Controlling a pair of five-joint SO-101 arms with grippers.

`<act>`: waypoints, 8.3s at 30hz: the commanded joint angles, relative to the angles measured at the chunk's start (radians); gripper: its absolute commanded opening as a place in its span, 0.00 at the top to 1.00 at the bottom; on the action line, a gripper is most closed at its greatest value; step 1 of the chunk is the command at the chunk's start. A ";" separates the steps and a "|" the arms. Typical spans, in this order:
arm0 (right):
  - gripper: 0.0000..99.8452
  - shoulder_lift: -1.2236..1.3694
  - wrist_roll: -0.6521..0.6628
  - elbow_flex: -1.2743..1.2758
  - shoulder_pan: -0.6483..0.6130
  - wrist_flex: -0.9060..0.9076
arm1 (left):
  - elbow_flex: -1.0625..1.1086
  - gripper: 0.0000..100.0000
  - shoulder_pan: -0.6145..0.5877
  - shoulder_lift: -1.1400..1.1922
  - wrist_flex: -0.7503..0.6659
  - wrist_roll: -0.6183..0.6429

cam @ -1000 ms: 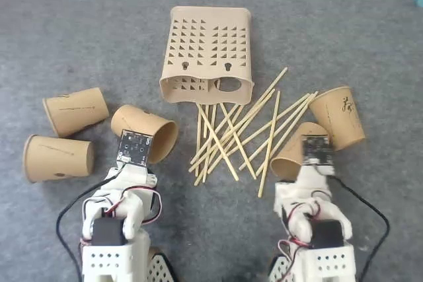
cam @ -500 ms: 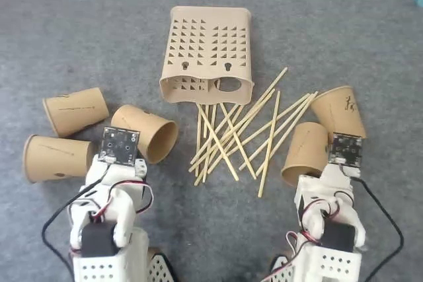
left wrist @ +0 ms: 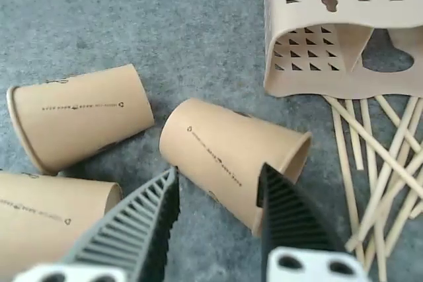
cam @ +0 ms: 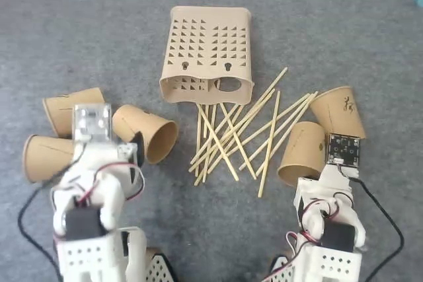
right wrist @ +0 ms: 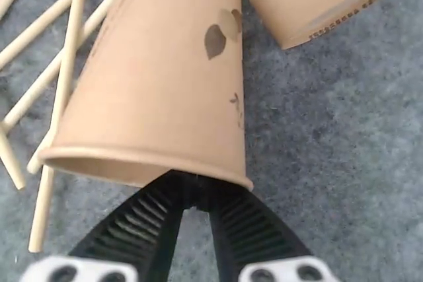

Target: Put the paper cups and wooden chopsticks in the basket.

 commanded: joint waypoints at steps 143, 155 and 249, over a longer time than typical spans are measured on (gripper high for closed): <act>0.98 0.001 0.012 -0.035 -0.008 0.008 | -0.028 0.77 0.178 0.887 -0.944 0.149; 0.98 0.001 0.012 -0.035 -0.010 0.008 | -0.053 0.99 0.199 0.896 -1.043 0.092; 0.98 0.001 0.012 -0.035 -0.013 0.007 | -2.282 0.99 0.167 2.001 0.569 0.209</act>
